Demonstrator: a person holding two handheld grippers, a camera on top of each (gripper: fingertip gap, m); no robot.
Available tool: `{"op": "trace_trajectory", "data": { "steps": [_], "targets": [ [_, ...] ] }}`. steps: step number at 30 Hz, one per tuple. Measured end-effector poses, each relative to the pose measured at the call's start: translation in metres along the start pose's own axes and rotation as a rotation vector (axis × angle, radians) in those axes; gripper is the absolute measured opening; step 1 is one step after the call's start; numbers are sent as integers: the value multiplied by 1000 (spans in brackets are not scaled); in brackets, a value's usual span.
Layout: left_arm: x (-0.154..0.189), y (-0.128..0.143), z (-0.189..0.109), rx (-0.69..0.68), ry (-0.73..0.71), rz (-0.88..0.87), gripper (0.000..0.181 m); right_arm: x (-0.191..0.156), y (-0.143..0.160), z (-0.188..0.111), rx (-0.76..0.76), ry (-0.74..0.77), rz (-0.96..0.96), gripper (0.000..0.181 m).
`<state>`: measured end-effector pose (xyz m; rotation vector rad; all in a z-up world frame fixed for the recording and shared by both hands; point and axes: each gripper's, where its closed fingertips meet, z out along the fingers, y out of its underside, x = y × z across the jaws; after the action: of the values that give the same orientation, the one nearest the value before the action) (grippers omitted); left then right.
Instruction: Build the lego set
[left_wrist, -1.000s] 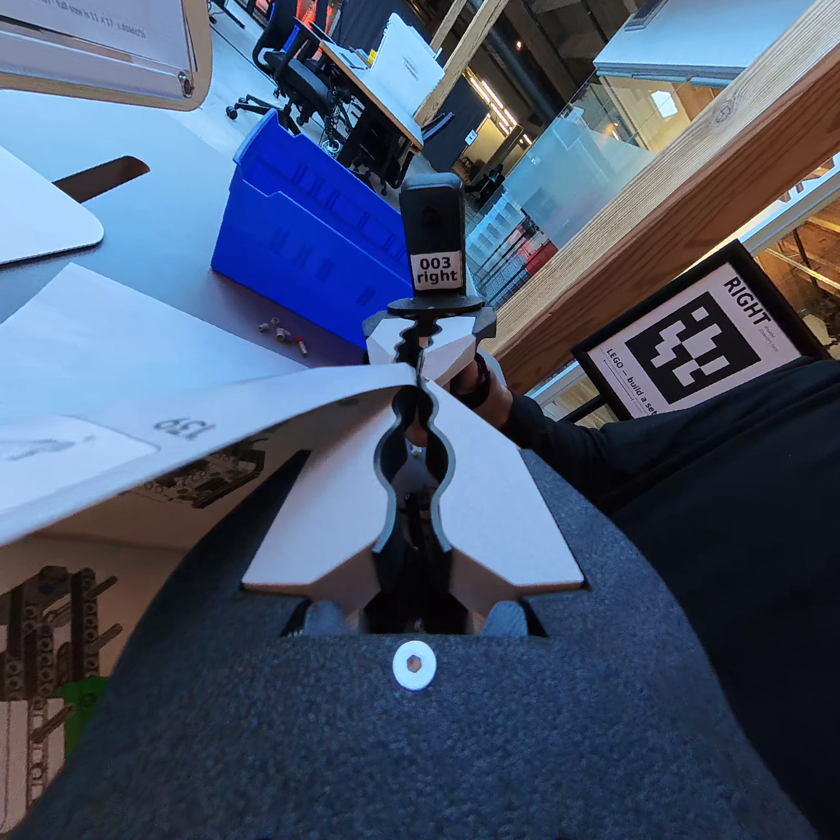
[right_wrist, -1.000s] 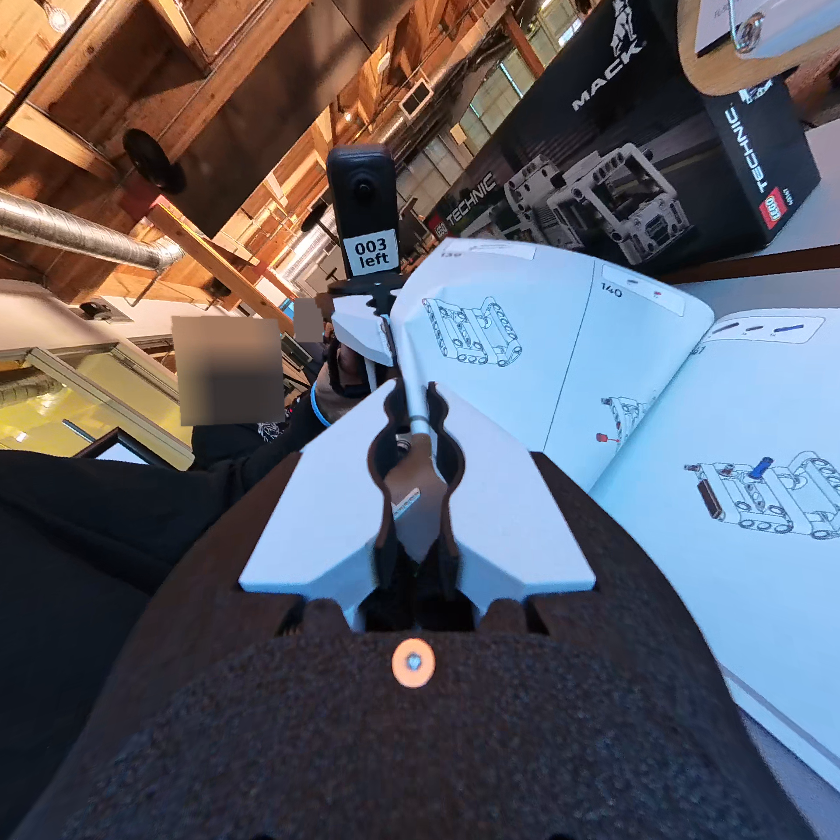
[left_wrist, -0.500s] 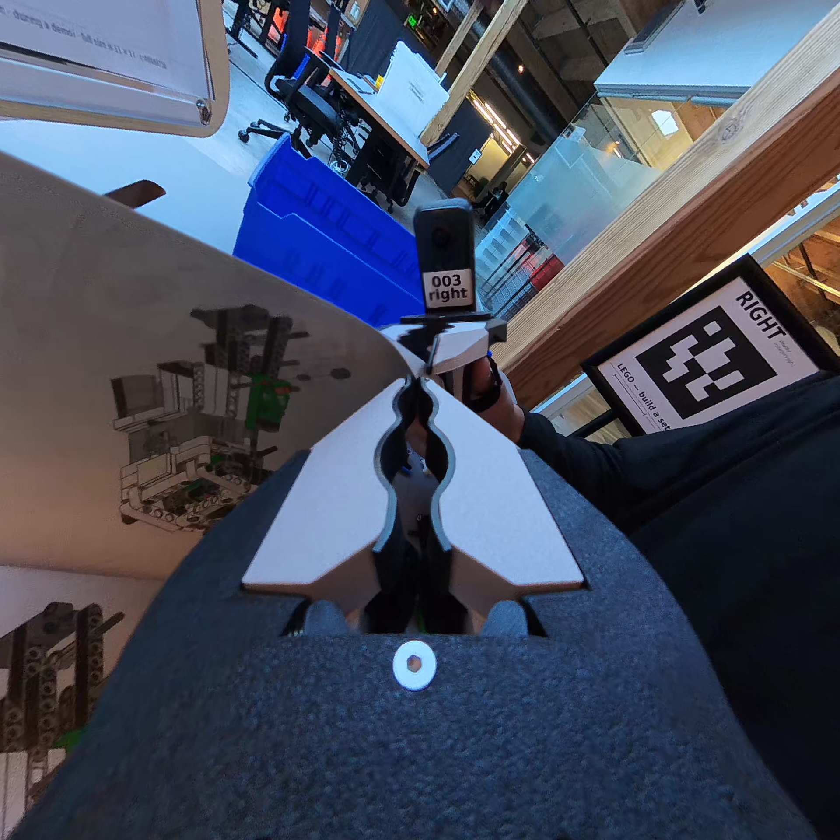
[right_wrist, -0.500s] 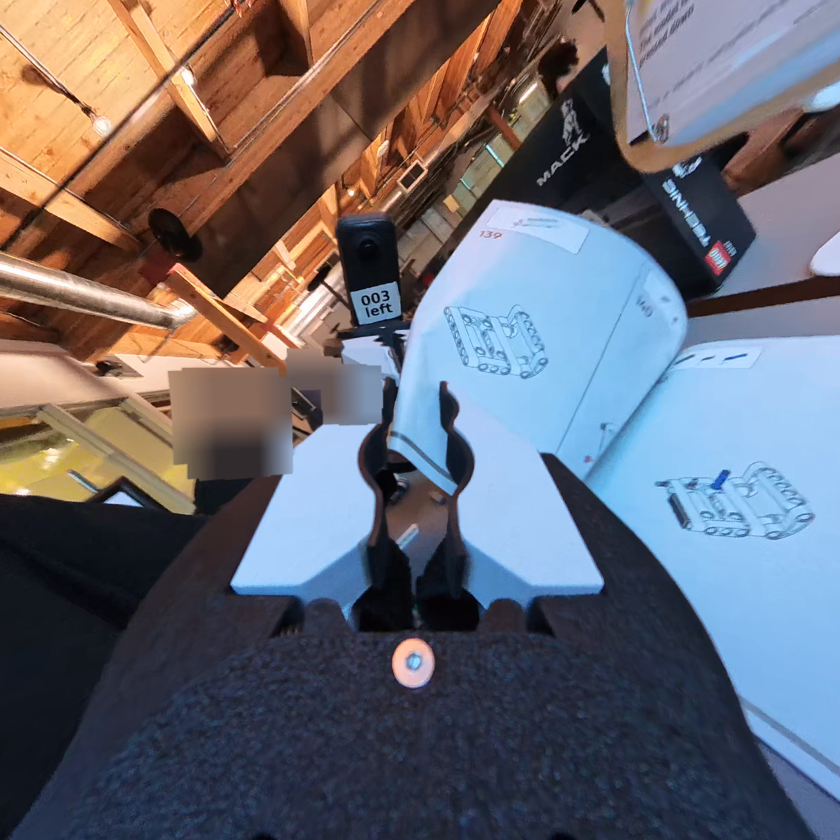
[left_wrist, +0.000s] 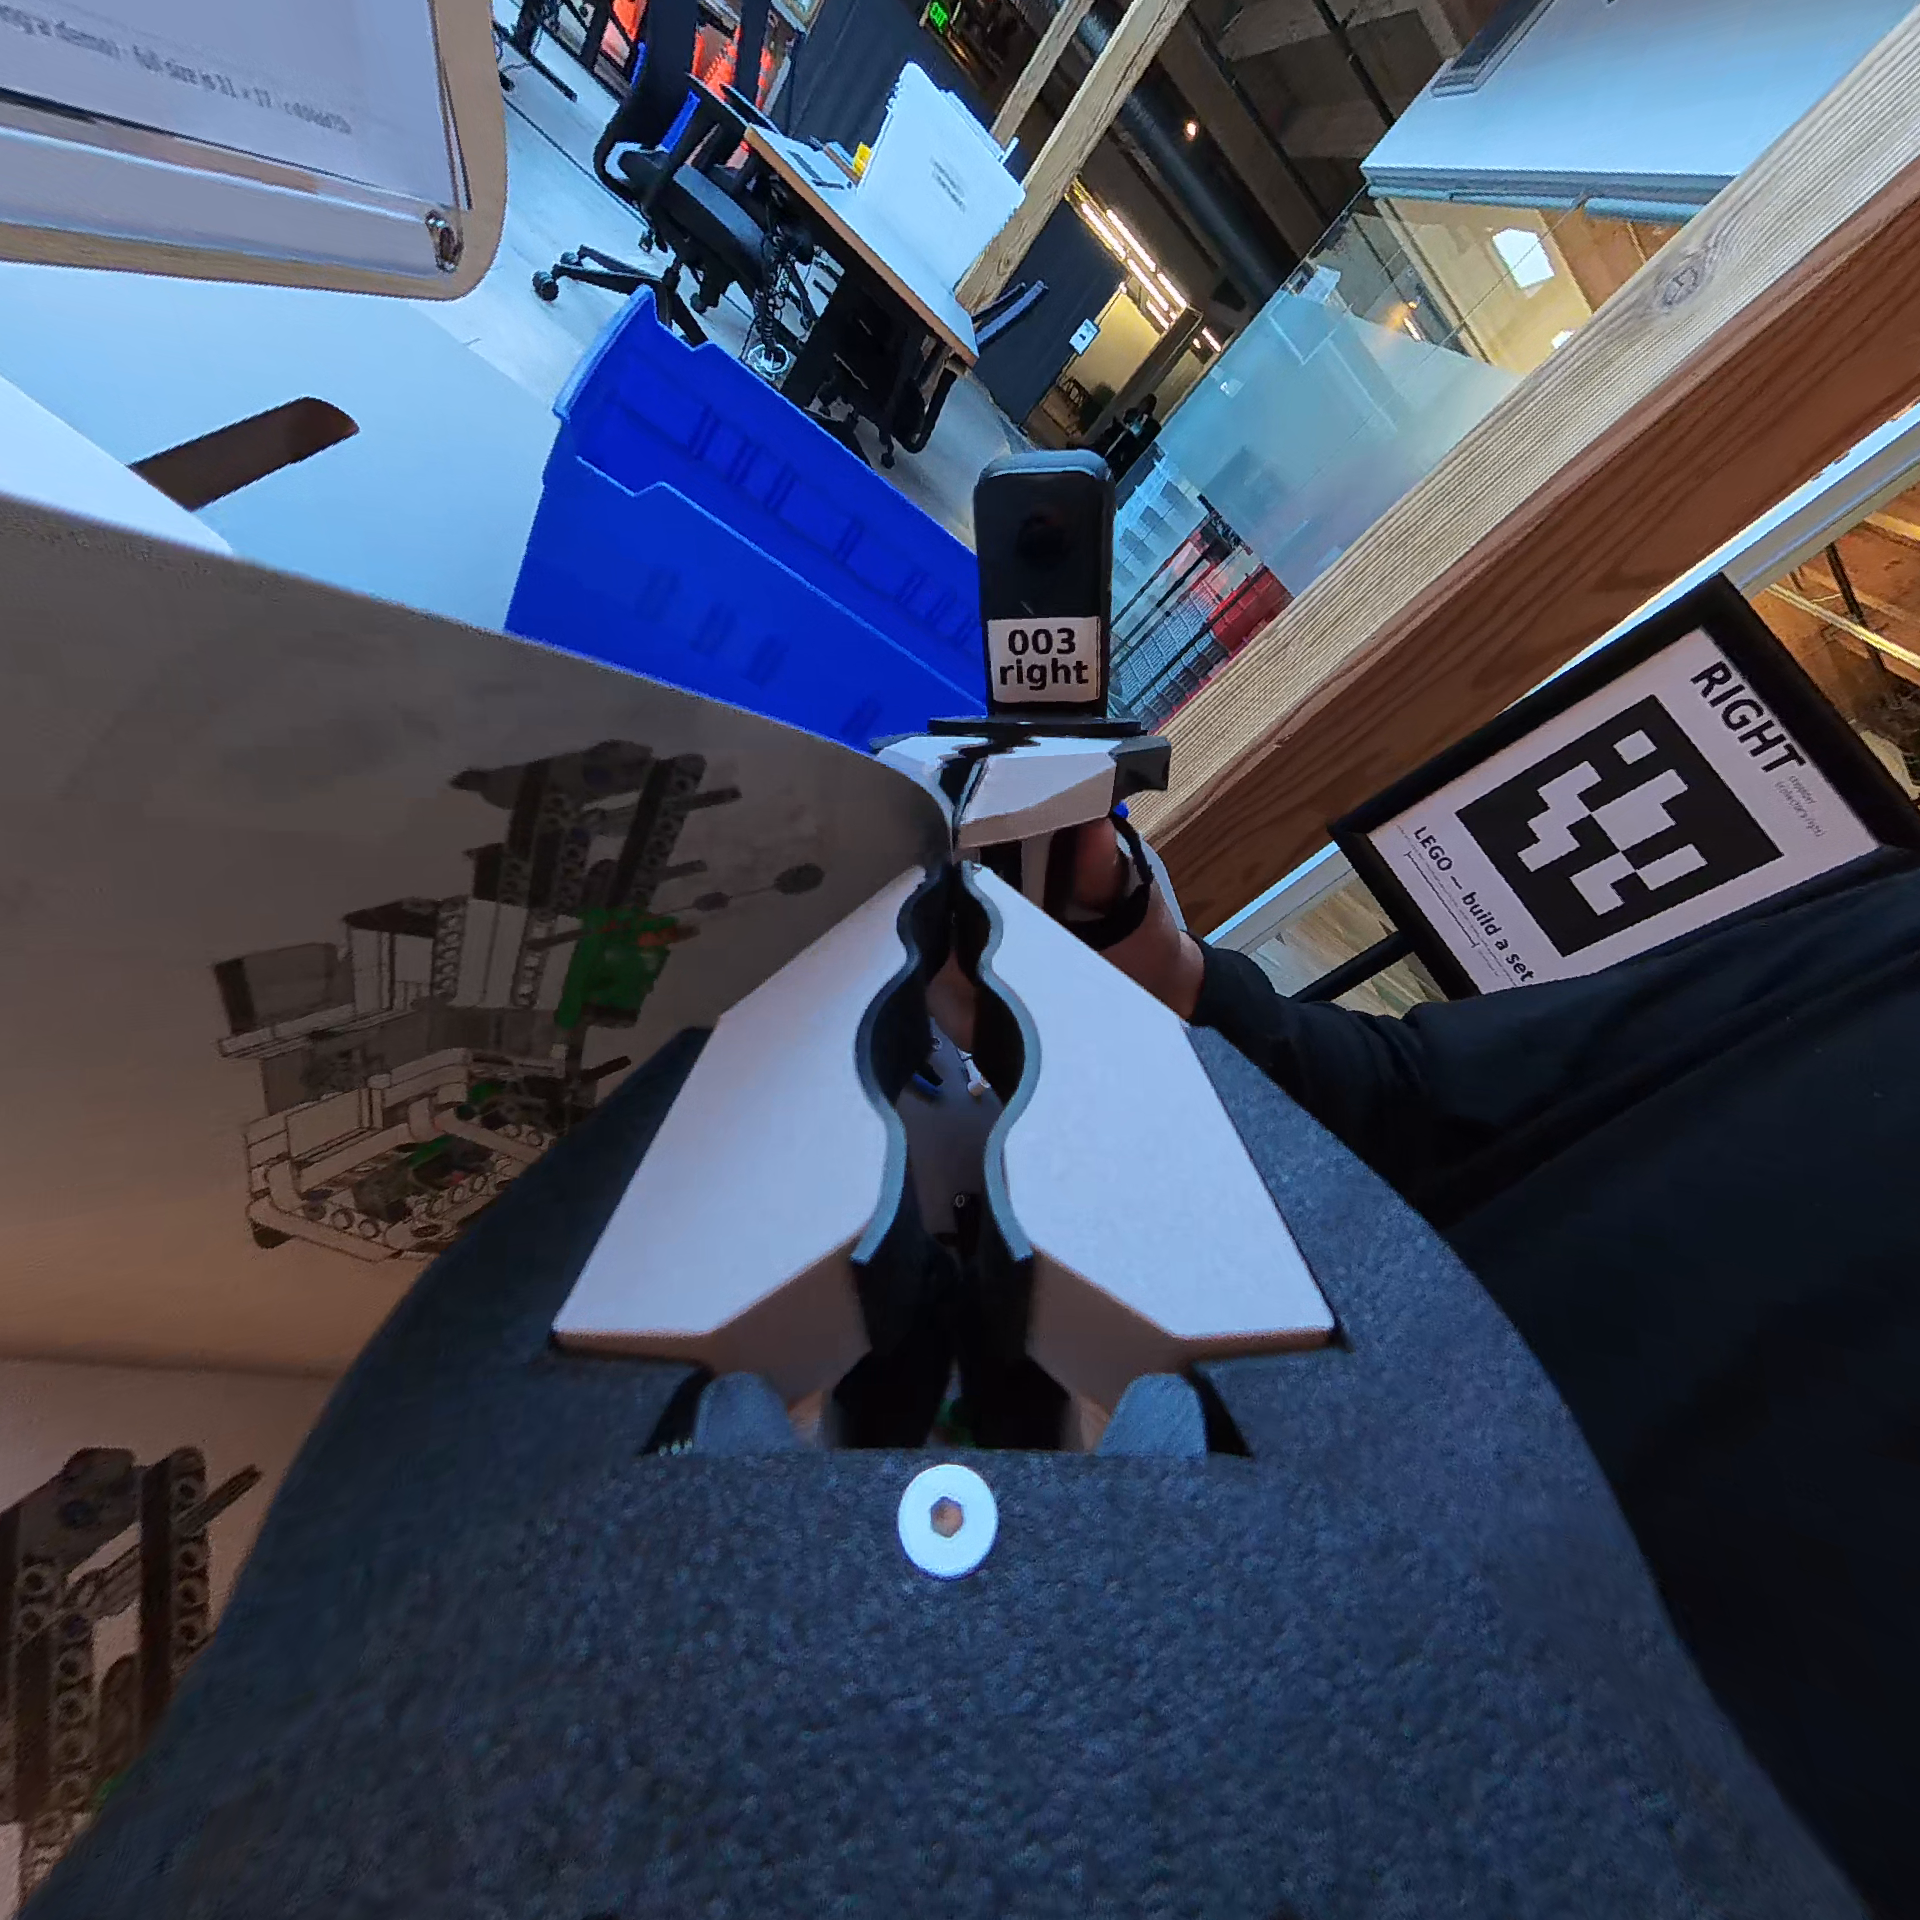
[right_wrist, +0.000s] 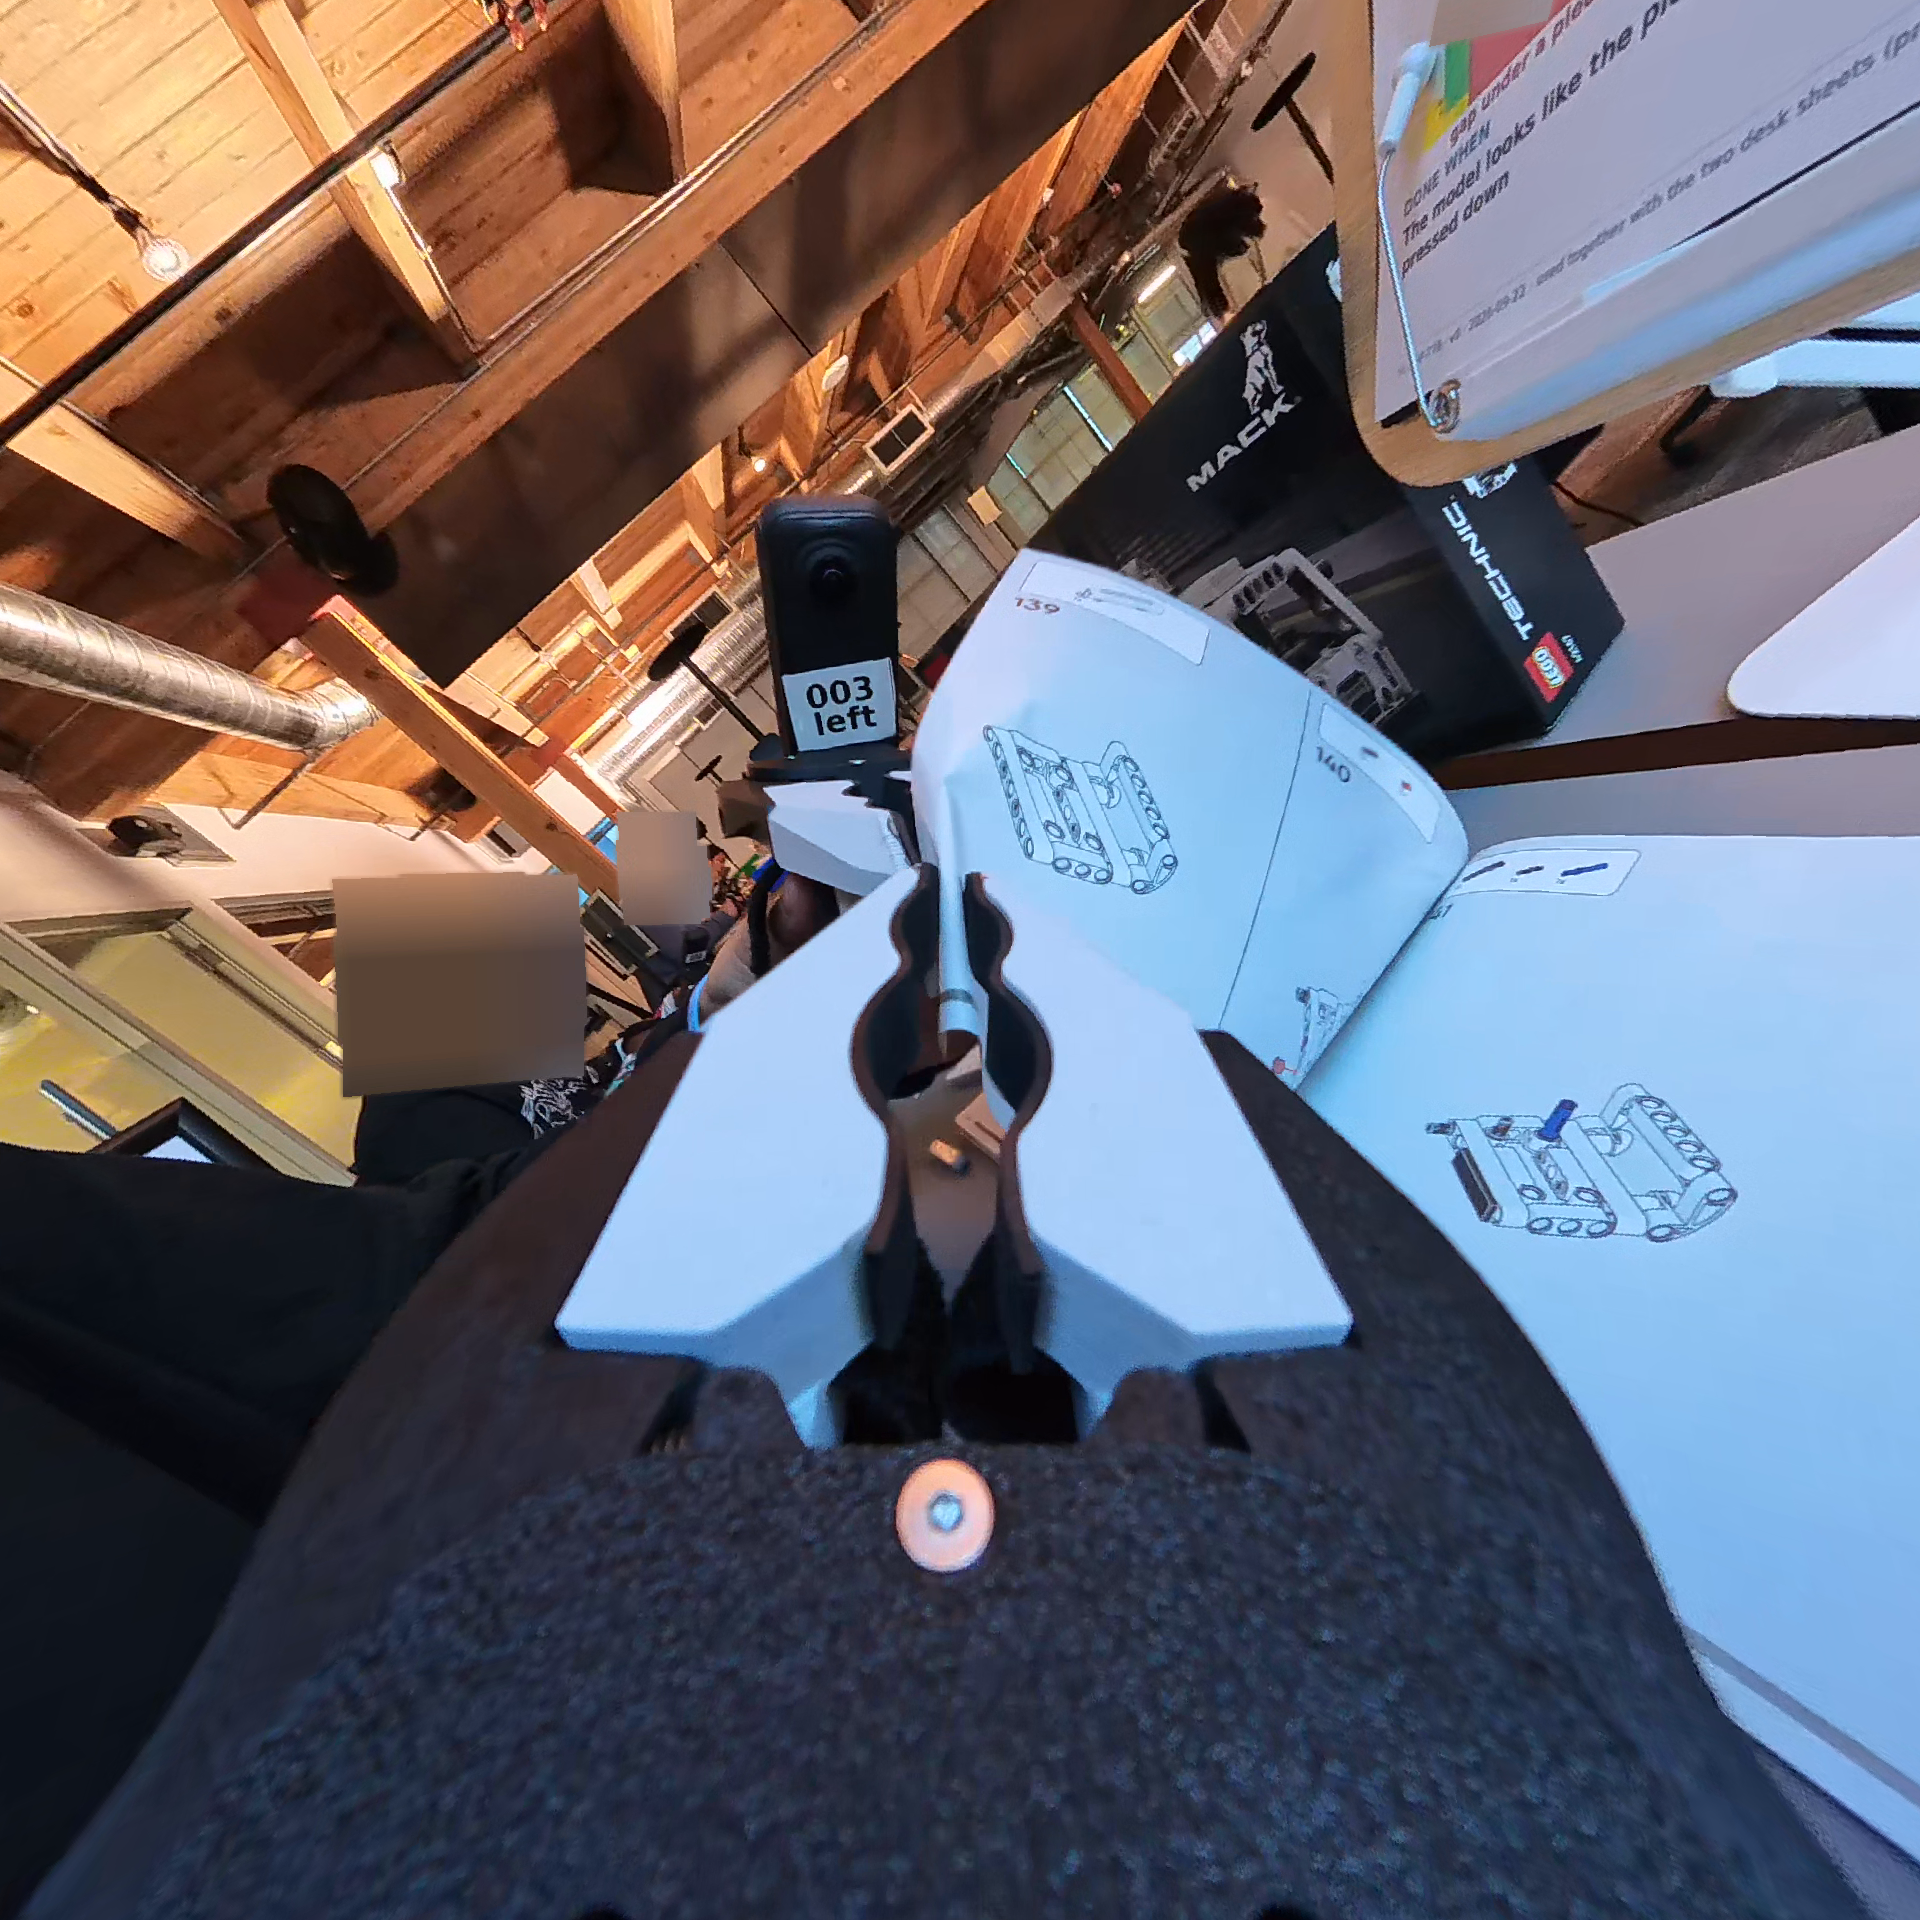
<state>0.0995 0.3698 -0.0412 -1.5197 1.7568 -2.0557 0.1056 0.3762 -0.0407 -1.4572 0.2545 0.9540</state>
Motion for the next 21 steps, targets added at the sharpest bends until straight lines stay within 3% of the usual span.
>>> {"op": "trace_trajectory", "data": {
  "steps": [14,17,21],
  "targets": [
    [-5,9,-5,-16,-3,-16,0,8,-8,-7,55,-12,87,2],
    [-5,19,-22,-51,-26,-50,0,15,-9,-10,64,25,85,2],
    [-14,42,-74,-126,-152,-115,0,33,0,-11,-14,200,-10,7]
  ]
}}
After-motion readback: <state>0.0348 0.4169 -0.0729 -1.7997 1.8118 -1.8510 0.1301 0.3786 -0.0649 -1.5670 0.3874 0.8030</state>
